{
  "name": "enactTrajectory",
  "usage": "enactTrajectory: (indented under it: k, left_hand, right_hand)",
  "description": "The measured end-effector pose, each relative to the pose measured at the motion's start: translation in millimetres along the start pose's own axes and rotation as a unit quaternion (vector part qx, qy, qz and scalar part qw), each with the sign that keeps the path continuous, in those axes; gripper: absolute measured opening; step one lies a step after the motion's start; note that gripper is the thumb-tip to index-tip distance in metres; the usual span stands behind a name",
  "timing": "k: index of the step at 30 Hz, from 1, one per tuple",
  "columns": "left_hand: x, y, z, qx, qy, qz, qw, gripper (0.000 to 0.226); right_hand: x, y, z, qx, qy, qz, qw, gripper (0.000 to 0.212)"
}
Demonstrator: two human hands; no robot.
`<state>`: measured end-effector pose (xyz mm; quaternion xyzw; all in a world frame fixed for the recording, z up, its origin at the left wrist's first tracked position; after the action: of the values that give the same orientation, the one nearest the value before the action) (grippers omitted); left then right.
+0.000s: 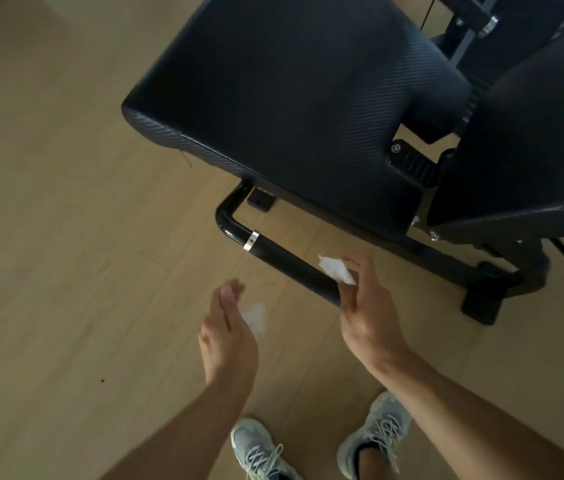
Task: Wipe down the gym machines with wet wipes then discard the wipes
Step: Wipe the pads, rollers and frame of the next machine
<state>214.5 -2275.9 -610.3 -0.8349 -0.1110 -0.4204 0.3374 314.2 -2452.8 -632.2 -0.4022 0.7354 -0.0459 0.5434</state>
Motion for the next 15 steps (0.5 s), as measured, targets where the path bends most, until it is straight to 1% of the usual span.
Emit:
enactTrajectory:
  k: [1, 2, 3, 4, 6, 9, 11, 12, 14, 15]
  left_hand:
    - [-5.1, 2.9, -7.9, -0.011, -0.015, -0.005, 1.0, 0.034]
    - [-7.1, 5.4, -14.7, -0.018, -0.026, -0.006, 0.999, 0.035]
    - [-9.0, 6.5, -19.3, -0.021, -0.031, -0.003, 0.999, 0.036]
    - [-10.2, 7.1, -23.4, -0.023, -0.033, -0.001, 0.999, 0.037]
    - [-13.9, 7.2, -29.3, -0.027, -0.043, -0.004, 0.999, 0.037]
    - [-20.4, 1.9, -31.9, -0.02, -0.053, -0.013, 0.998, 0.038]
    - [-25.0, -2.0, -30.9, -0.018, -0.056, -0.02, 0.998, 0.039]
    - [-27.2, -3.6, -29.9, -0.019, -0.061, -0.024, 0.998, 0.039]
    - [-30.2, -5.6, -28.9, -0.024, -0.071, -0.024, 0.997, 0.039]
    - [-30.4, -6.2, -28.7, -0.028, -0.073, -0.023, 0.997, 0.04]
  right_hand:
    - [-13.6, 4.3, -0.2, 0.012, 0.002, 0.032, 0.999, 0.014]
    - [-27.2, 8.1, 4.4, 0.033, -0.017, 0.04, 0.999, 0.008]
    - [-40.0, 13.7, 11.6, 0.051, -0.044, 0.027, 0.997, 0.009]
    - [-51.8, 21.1, 19.9, 0.056, -0.063, 0.005, 0.996, 0.013]
    - [-70.6, 38.5, 28.5, 0.035, -0.094, -0.03, 0.995, 0.016]
    - [-80.2, 57.7, 15.8, 0.0, -0.188, -0.069, 0.98, 0.038]
    - [-72.9, 56.0, 2.2, -0.004, -0.248, -0.07, 0.966, 0.048]
    - [-64.2, 52.9, 1.2, 0.011, -0.254, -0.07, 0.965, 0.048]
    - [-49.8, 45.2, 12.2, 0.043, -0.208, -0.068, 0.975, 0.048]
    - [-47.9, 44.4, 18.9, 0.035, -0.181, -0.08, 0.98, 0.052]
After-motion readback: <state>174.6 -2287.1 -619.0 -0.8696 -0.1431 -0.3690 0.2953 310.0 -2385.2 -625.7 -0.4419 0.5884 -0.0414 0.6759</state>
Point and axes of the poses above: each hand's wrist, its own z-axis towards the middle knuckle, its own y-axis out of the palm, x = y × z, the point moved 4 cm from there along z, towards the middle knuckle, and after that the axes turned 11 degrees about -x, right-handed, at the moved point
